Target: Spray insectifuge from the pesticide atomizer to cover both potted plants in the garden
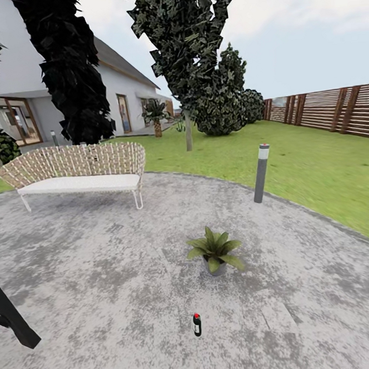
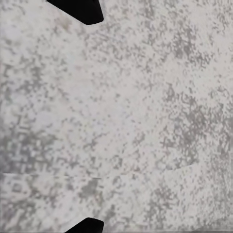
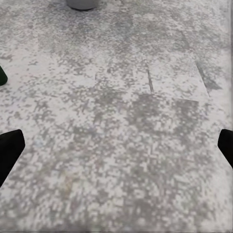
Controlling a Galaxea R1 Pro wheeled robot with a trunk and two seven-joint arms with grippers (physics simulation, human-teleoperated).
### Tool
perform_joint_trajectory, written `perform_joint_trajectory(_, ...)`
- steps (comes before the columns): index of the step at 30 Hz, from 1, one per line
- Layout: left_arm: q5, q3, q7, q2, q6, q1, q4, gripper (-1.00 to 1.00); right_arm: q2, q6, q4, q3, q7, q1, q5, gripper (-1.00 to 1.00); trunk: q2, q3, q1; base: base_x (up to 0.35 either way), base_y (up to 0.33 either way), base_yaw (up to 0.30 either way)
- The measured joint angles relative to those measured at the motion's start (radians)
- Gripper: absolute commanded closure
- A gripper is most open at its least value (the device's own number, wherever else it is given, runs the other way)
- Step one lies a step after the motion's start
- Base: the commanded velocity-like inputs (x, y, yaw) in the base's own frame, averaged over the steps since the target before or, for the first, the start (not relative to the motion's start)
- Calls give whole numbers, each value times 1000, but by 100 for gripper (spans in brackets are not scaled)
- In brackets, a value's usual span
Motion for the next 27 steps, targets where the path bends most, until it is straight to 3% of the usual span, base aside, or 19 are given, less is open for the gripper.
perform_joint_trajectory(6, 0, 0, 0, 0, 0, 0, 0, -100, 0, 0, 0, 1, 0, 0, 0, -100, -42, -28, 23, 0, 0, -120)
perform_joint_trajectory(15, 0, 0, 1, 1, 0, 0, -1, -100, 0, -1, -1, 1, -1, 0, 0, -100, -42, -42, 23, 0, 18, -115)
perform_joint_trajectory(27, 0, 0, 1, 0, -1, 0, -2, -100, 0, 0, -1, 3, 2, 0, 1, -100, -42, -48, 23, 4, 277, -27)
